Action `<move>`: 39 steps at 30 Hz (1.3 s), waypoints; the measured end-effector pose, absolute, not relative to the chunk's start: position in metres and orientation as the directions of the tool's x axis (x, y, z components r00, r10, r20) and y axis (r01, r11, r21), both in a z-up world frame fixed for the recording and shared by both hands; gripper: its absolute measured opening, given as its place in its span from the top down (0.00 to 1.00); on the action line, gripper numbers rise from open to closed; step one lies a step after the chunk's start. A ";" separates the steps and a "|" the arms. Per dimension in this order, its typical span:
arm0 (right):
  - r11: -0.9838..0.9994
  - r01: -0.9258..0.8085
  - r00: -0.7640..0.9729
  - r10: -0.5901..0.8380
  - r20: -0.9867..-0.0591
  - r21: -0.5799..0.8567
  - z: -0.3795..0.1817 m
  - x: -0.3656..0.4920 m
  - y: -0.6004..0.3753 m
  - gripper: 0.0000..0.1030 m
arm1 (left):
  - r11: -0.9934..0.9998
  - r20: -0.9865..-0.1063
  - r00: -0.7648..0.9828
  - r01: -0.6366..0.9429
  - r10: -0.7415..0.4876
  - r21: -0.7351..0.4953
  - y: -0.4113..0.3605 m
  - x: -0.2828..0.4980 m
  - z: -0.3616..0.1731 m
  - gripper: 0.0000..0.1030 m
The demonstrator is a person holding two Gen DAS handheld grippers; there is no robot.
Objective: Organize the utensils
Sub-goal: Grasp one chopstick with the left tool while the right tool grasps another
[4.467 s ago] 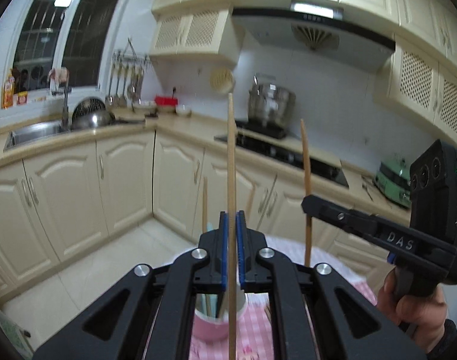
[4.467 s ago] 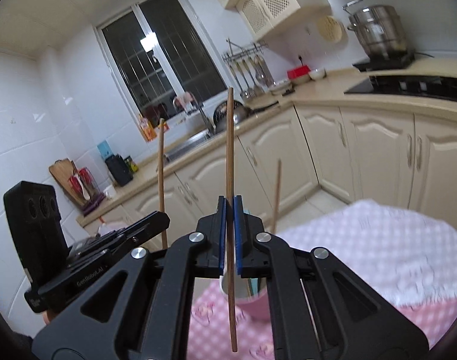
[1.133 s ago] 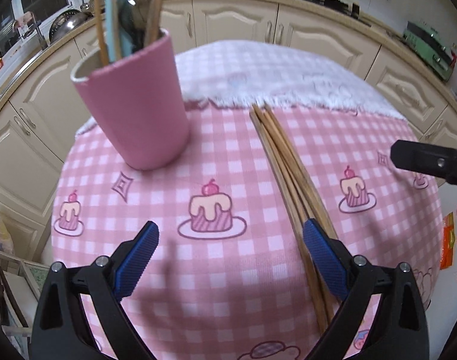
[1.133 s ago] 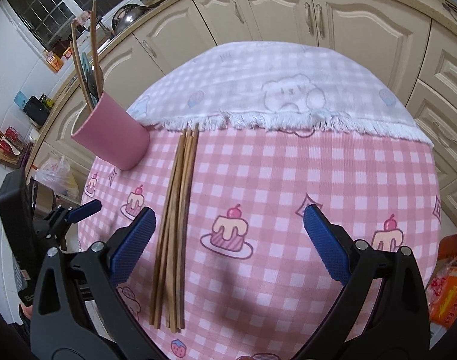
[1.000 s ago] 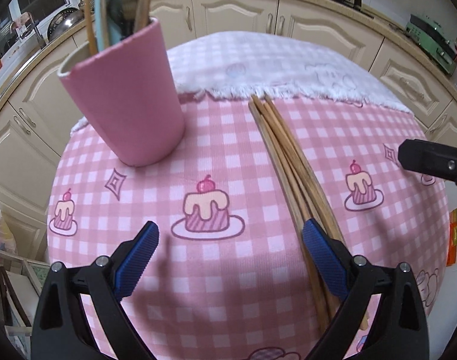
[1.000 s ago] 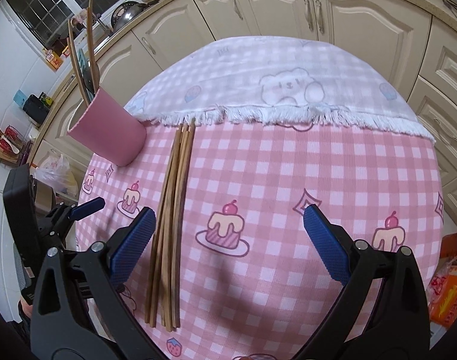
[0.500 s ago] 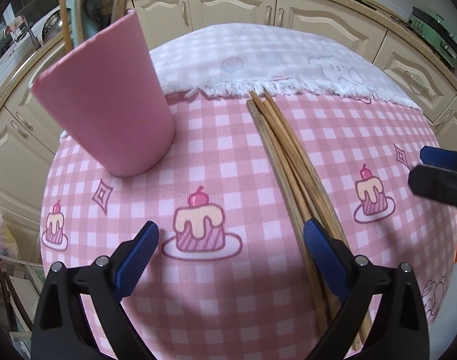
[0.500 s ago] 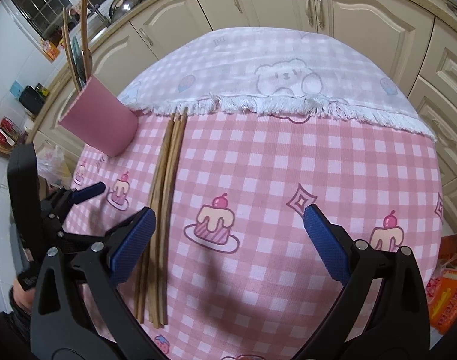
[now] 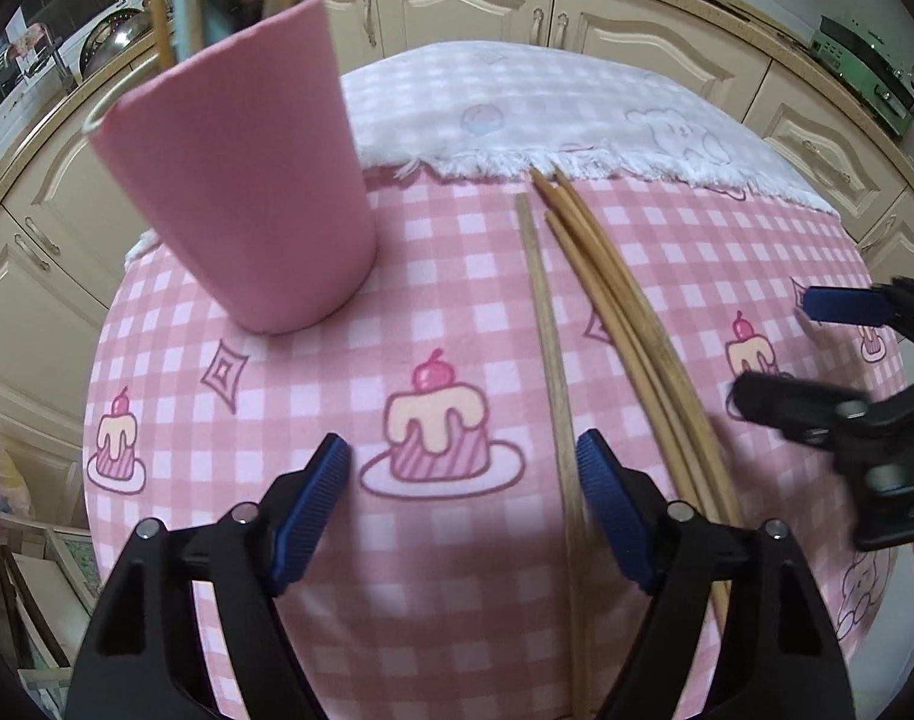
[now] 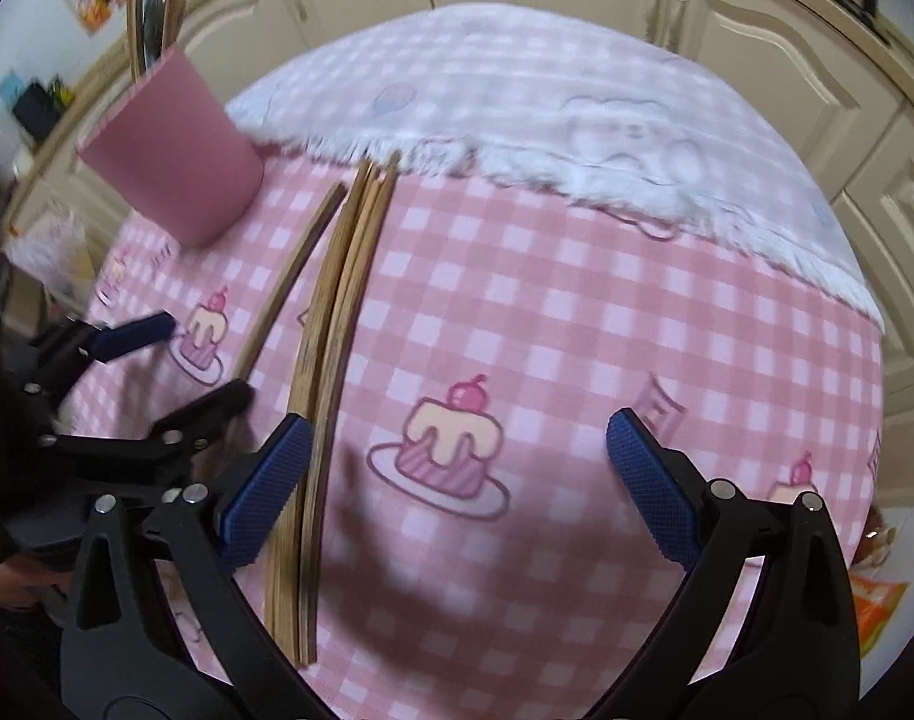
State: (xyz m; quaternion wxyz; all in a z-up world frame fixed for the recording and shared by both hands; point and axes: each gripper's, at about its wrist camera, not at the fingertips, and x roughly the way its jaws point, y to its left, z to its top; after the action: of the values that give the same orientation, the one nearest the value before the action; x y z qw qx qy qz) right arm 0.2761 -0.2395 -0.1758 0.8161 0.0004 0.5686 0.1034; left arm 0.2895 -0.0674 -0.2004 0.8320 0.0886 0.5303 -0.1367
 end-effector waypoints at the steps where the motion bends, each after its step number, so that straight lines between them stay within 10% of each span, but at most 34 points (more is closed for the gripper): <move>1: 0.978 -0.170 0.327 0.170 -0.930 0.120 -0.178 0.278 -0.237 0.06 | 0.947 -0.906 0.401 0.320 -0.137 -0.001 -0.066 0.290 -0.201 0.25; 29: 0.980 -0.195 0.274 0.101 -0.957 0.047 -0.181 0.290 -0.218 0.20 | 0.942 -0.903 0.402 0.334 -0.153 -0.011 -0.057 0.284 -0.199 0.25; 36: 0.977 -0.214 0.234 0.065 -0.970 0.013 -0.177 0.311 -0.205 0.55 | 0.936 -0.922 0.365 0.351 -0.127 0.010 -0.065 0.295 -0.197 0.28; 39: 0.974 -0.228 0.216 0.064 -0.974 0.014 -0.176 0.319 -0.202 0.68 | 0.930 -0.929 0.346 0.367 -0.133 0.003 -0.069 0.302 -0.195 0.47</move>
State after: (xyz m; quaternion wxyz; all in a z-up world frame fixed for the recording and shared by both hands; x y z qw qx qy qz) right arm 0.3194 -0.2023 -0.1757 0.7770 -0.0661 0.6190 0.0941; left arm 0.3016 -0.0695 -0.1946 0.8135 0.1060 0.5508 -0.1537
